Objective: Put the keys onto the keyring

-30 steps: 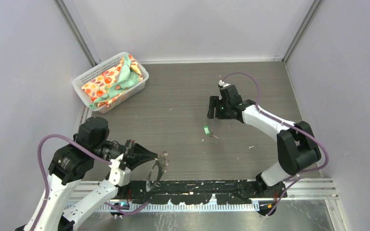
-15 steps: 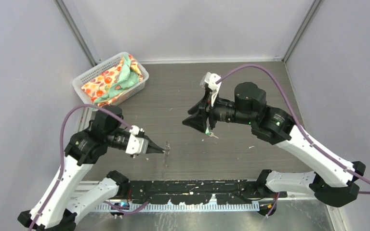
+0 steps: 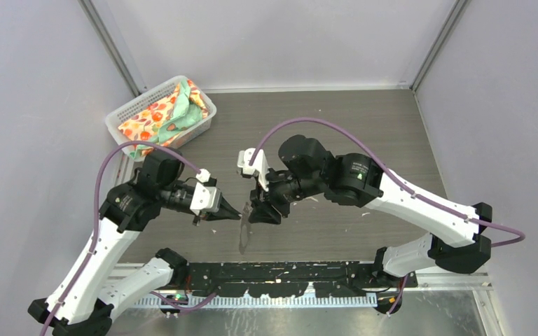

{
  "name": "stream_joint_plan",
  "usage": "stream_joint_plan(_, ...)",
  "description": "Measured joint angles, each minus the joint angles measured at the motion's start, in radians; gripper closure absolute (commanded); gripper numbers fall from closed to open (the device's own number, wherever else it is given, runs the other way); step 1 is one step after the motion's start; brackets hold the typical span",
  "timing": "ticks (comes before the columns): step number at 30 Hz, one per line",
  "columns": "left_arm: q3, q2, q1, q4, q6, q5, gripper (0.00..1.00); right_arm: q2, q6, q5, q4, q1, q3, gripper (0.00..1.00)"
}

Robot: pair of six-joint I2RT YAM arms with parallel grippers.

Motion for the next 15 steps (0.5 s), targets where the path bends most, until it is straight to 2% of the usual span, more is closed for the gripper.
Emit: stream_joint_plan(15, 0.004, 0.001, 0.0, 0.072, -0.139, -0.013, 1.0, 0.005, -0.042, 0.101, 0.029, 0.058, 0.006, 0.67)
